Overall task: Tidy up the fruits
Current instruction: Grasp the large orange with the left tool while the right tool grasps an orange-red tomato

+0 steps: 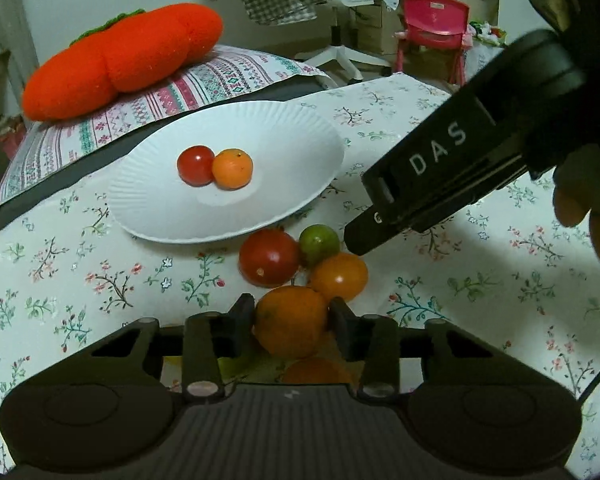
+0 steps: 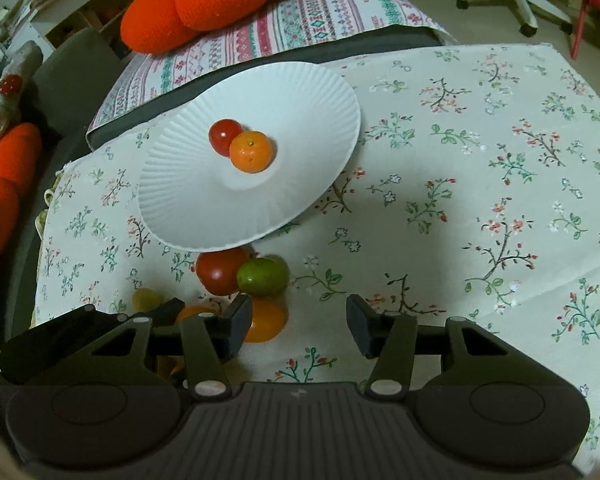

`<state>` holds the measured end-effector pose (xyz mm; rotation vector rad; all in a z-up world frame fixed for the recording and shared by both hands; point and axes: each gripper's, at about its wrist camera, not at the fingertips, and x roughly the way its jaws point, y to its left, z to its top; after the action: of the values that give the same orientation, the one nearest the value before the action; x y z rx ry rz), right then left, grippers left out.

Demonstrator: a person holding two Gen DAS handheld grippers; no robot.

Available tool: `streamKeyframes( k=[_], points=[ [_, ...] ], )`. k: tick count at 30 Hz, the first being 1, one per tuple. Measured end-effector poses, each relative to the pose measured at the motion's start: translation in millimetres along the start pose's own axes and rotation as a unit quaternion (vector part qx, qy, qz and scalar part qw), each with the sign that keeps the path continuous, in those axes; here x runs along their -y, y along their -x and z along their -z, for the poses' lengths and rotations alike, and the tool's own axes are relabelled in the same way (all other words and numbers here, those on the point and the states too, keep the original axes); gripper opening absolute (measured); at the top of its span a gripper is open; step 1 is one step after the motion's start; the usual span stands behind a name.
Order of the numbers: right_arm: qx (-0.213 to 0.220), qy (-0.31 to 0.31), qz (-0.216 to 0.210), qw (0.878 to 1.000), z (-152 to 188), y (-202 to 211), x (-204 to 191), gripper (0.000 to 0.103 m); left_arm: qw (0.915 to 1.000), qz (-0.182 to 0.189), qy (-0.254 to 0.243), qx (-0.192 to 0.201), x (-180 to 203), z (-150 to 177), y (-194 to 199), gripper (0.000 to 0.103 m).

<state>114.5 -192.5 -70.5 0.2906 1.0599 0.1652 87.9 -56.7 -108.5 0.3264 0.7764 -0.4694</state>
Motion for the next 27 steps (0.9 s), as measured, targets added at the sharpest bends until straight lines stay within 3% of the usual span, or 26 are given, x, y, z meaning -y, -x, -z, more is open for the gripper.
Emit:
streamKeyframes(
  k=[5, 9, 18, 24, 27],
  points=[
    [0.004, 0.012, -0.003, 1.000, 0.2, 0.3, -5.2, 0.050, 0.9999, 0.006, 0.011, 0.000, -1.2, 1.9, -0.6, 0.032],
    [0.006, 0.019, 0.002, 1.000, 0.5, 0.0, -7.3, 0.050, 0.9994, 0.005, 0.017, -0.029, 0.5, 4.4, -9.4, 0.033],
    [0.012, 0.055, -0.006, 0.998, 6.4, -6.8, -13.5, 0.050, 0.9989, 0.014, 0.043, -0.013, -16.1, 2.2, 5.3, 0.028],
    [0.013, 0.099, -0.018, 0.995, 13.0, -16.5, -24.7, 0.050, 0.9993, 0.014, 0.032, -0.016, -17.5, 7.8, 10.6, 0.028],
    [0.011, 0.117, -0.017, 0.993, 16.2, -23.0, -31.0, 0.042, 0.9994, 0.007, 0.028, -0.021, -15.5, 8.3, 7.5, 0.028]
  ],
)
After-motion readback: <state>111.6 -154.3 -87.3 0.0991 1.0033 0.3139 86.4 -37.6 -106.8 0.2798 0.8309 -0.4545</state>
